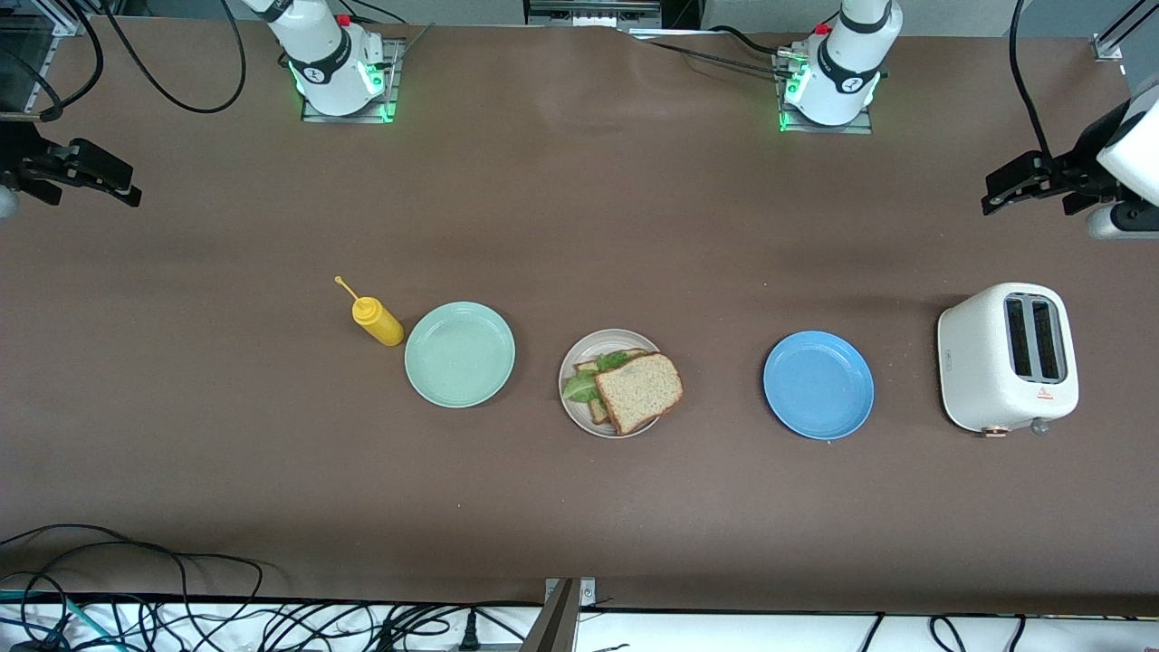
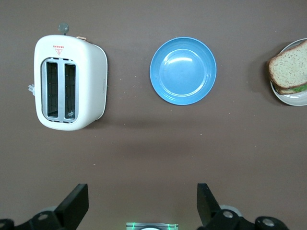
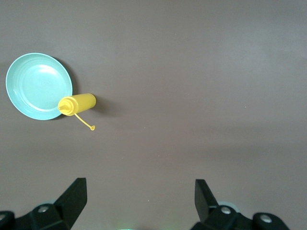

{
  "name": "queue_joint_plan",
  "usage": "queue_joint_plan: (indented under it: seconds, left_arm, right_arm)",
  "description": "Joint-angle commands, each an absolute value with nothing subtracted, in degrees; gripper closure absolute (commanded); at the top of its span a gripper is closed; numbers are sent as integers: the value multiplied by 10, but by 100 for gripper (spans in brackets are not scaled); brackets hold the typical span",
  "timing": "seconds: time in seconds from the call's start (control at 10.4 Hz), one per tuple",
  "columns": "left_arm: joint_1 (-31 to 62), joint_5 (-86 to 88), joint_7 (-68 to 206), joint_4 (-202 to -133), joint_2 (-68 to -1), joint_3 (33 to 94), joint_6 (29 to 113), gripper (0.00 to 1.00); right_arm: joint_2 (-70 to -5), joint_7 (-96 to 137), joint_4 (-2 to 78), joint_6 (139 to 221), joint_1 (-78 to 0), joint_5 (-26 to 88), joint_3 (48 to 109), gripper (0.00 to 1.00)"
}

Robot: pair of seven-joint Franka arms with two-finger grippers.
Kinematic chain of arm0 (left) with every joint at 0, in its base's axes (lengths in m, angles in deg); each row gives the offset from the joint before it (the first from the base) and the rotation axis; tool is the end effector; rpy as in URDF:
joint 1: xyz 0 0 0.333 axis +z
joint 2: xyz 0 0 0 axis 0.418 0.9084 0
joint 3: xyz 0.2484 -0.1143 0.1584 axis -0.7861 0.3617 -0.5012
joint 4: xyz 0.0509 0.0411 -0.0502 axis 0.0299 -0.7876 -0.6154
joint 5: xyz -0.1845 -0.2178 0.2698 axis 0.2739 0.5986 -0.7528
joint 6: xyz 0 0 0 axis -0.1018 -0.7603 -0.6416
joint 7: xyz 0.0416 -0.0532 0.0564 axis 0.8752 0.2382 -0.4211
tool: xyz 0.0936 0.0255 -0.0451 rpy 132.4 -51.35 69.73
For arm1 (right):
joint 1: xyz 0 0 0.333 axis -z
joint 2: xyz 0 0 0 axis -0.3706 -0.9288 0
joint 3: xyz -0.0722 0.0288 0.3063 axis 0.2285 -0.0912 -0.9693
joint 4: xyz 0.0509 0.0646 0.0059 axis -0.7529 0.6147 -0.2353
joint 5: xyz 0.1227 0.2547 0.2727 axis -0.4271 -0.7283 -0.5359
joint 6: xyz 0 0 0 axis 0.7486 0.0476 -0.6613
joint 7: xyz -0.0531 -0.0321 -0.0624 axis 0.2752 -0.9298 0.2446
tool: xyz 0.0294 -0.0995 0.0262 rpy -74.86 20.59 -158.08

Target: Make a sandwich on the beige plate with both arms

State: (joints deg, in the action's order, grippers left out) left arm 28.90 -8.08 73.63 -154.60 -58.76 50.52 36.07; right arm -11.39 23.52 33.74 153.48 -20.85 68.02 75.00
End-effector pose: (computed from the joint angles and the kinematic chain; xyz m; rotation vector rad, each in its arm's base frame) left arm 0.5453 -0.0085 0.6272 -3.1318 -0.0265 0.1722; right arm 0.5349 -0.0278 0.6129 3.1396 -0.0179 -0.0770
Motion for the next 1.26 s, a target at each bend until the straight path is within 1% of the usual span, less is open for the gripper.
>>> queue_joint_plan:
  seconds: [0.0, 1.16]
  left_arm:
    - [286, -95, 746, -1542, -593, 499, 351, 0]
    - [288, -79, 757, -1542, -585, 499, 370, 0]
  right_arm:
    - [-106, 234, 340, 1523, -204, 666, 761, 0]
    - [-103, 240, 340, 1515, -205, 669, 759, 0]
